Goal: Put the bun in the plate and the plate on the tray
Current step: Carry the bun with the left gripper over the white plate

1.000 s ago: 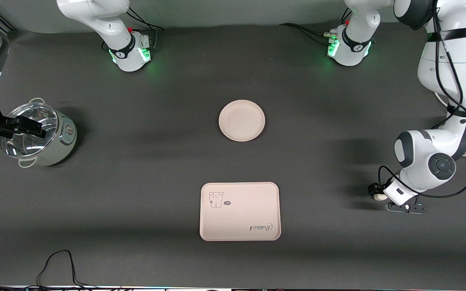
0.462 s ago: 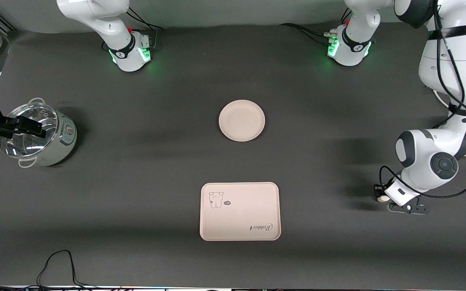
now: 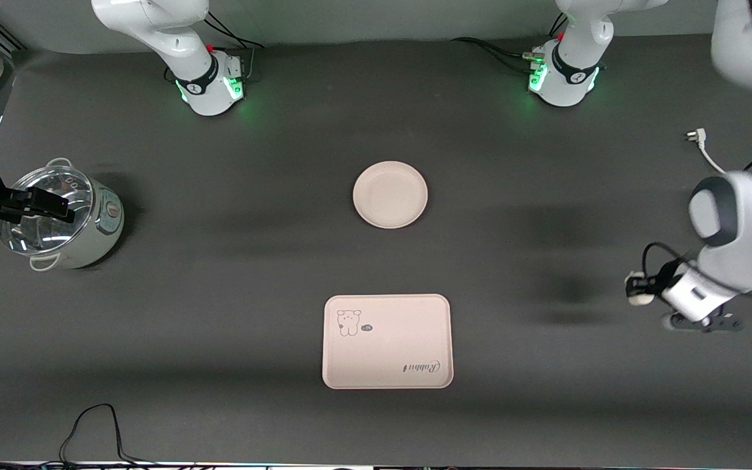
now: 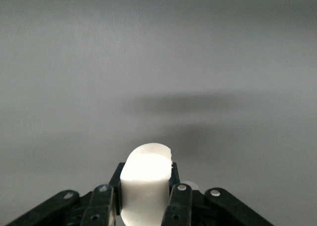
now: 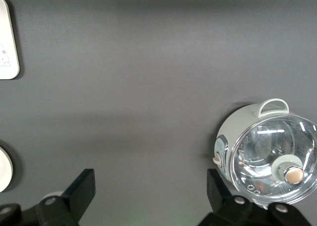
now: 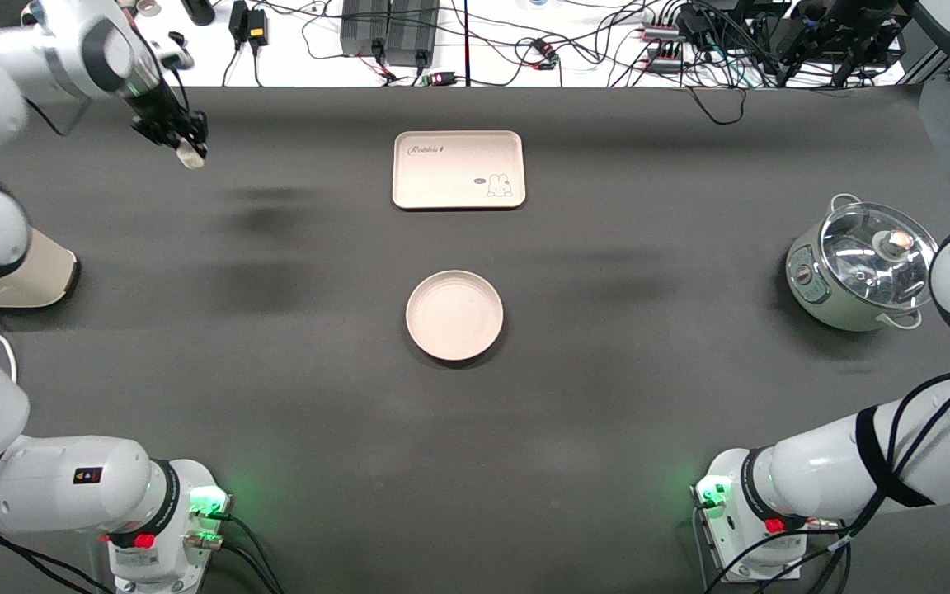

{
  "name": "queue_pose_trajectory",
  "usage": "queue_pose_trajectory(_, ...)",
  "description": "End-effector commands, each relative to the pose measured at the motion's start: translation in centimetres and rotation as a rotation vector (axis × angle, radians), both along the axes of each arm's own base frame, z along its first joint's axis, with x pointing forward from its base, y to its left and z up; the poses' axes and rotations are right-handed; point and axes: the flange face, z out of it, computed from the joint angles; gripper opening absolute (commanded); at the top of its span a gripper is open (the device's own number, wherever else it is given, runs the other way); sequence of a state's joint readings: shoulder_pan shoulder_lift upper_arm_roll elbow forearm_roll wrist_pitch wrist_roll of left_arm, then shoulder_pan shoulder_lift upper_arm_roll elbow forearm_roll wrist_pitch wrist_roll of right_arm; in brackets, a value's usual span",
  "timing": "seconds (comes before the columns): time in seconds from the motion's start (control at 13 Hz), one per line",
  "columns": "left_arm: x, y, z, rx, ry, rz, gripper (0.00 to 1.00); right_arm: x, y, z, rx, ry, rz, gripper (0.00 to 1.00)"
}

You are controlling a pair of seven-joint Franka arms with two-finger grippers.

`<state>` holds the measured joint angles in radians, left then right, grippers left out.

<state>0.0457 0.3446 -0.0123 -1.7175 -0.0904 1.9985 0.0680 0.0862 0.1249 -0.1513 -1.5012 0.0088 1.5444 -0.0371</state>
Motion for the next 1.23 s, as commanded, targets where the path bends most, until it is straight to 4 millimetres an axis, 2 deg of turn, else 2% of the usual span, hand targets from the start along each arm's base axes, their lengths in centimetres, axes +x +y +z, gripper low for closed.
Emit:
queue_pose_trajectory(0.0, -4.4, -4.9, 7.9, -0.007, 0.044, 0.061, 0.38, -0.3, 0.0, 0.3, -0.005, -0.003, -0.007, 1.0)
queue_pose_trajectory(0.15, -7.3, -9.7, 12.0, 0.003, 0.069, 0.098, 0.38, -0.3, 0.0, 0.3, -0.005, -0.003, -0.007, 1.0)
queue_pose_trajectory(0.31, -9.5, -14.9, 14.4, -0.004, 0.076, 0.148, 0.38, -0.3, 0.0, 0.3, -0.005, -0.002, -0.007, 1.0)
queue_pose_trajectory(0.46, -11.5, -20.7, 15.2, -0.015, 0.089, 0.188, 0.38, -0.3, 0.0, 0.3, -0.005, -0.002, -0.007, 1.0)
queue_pose_trajectory(0.62, -13.8, -27.2, 14.8, -0.008, 0.094, 0.212, 0.39, -0.3, 0.0, 0.0, -0.005, 0.003, -0.007, 1.0)
queue_pose_trajectory(0.77, -15.2, -33.1, 12.8, -0.035, 0.086, 0.267, 0.41, -0.3, 0.0, 0.0, -0.005, 0.003, -0.009, 1.0)
queue_pose_trajectory(0.92, -17.0, -39.5, 9.2, -0.053, 0.083, 0.276, 0.44, -0.3, 0.0, 0.0, -0.005, 0.003, -0.009, 1.0)
queue_pose_trajectory(1.0, -17.9, -42.7, 6.8, -0.062, 0.083, 0.284, 0.44, -0.3, 0.0, 0.0, -0.005, 0.003, -0.009, 1.0)
queue_pose_trajectory(1.15, -19.7, -47.5, 0.9, -0.059, 0.081, 0.282, 0.44, -0.3, 0.0, 0.0, -0.005, 0.004, -0.007, 1.0)
